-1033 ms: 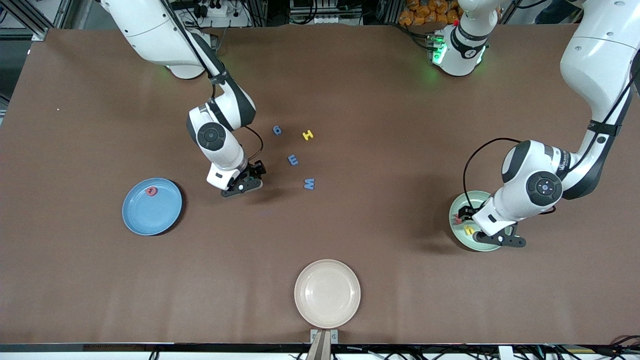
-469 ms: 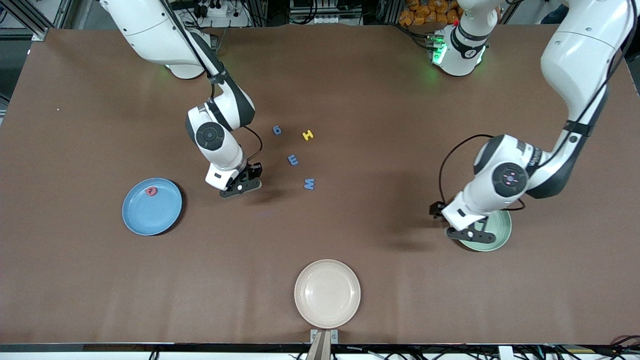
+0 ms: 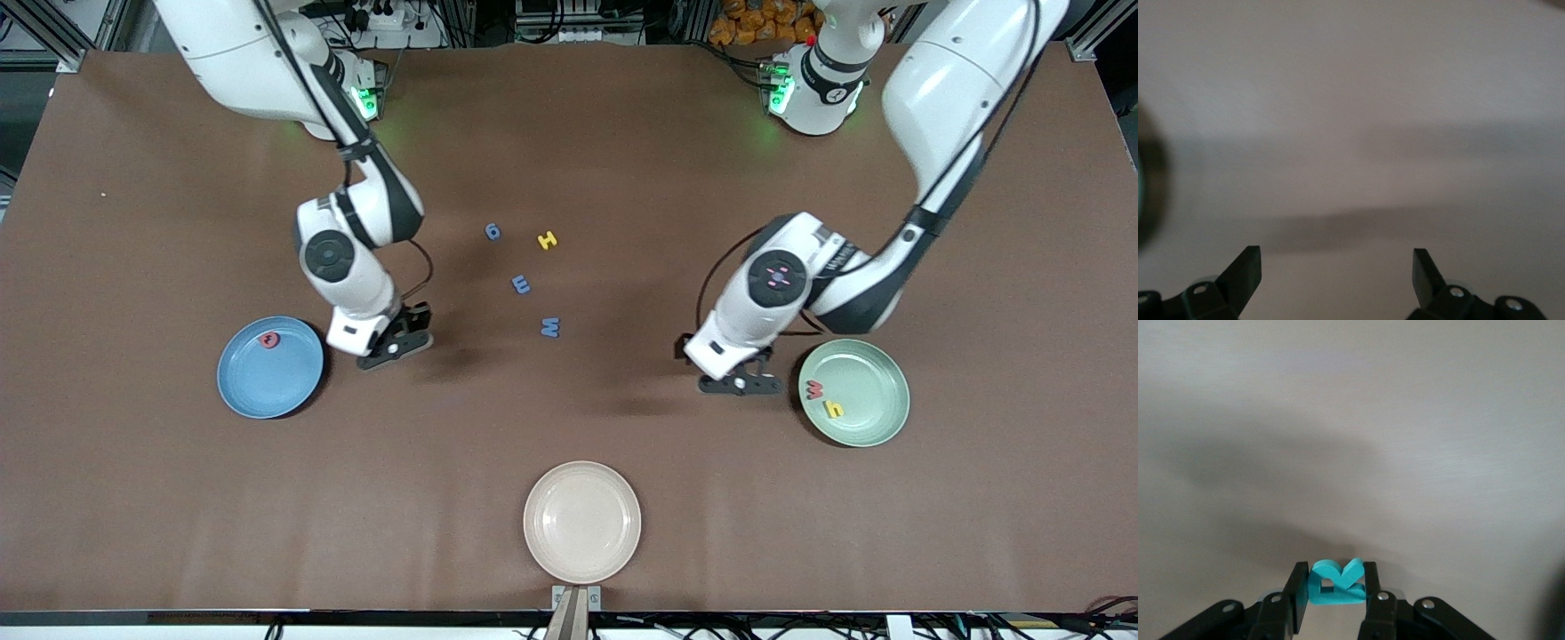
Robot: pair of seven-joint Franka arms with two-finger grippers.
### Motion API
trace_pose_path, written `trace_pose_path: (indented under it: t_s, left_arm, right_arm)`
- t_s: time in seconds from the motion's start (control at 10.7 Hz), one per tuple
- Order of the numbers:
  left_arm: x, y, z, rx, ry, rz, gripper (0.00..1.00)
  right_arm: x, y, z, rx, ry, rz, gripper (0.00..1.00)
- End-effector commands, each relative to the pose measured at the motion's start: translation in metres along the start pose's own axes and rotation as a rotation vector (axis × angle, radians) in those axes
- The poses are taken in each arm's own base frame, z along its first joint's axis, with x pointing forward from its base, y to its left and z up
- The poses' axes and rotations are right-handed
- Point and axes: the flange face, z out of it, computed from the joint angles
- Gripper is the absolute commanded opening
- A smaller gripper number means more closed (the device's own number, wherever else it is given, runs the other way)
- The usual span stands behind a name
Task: Sort uppercase to blue plate, lowercase to green plate
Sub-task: 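Place the R on the blue plate while the left gripper grasps the m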
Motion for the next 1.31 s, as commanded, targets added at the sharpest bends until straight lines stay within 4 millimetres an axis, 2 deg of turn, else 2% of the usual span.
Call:
trace_pose_path:
  t_s: [0.0,0.28,0.47,0.56,0.66,0.85,1.22]
  left_arm:
    - [-0.026,0.066,-0.006,-0.012,0.015,-0.083,1.00]
    - [-0.062,0.152,-0.013,-0.078,-0.006,-0.208,1.00]
    - [-0.079,0.199,-0.012,-0.100,-0.001,-0.287,1.00]
    - [-0.088,0.225,-0.008,-0.110,0.000,-0.339,1.00]
    - [-0.094,0.240,0.001,-0.103,0.013,-0.372,1.00]
    - [-0.113,0.266,0.024,-0.084,0.026,-0.420,1.00]
    - [-0.123,0.296,0.045,-0.124,-0.002,-0.507,1.00]
  right_arm:
    - [-0.004,0.065,-0.028,-0.039,-0.010,-0.170,0.00]
    - [-0.010,0.124,-0.038,-0.074,-0.002,-0.301,0.00]
    - [-0.008,0.149,-0.044,-0.088,0.008,-0.395,0.00]
    - [-0.006,0.155,-0.044,-0.091,0.011,-0.401,0.53]
    - [-0.006,0.157,-0.042,-0.092,0.009,-0.415,1.00]
    - [-0.006,0.155,-0.041,-0.091,0.007,-0.429,1.00]
    - [-0.006,0.154,-0.037,-0.087,0.000,-0.431,1.00]
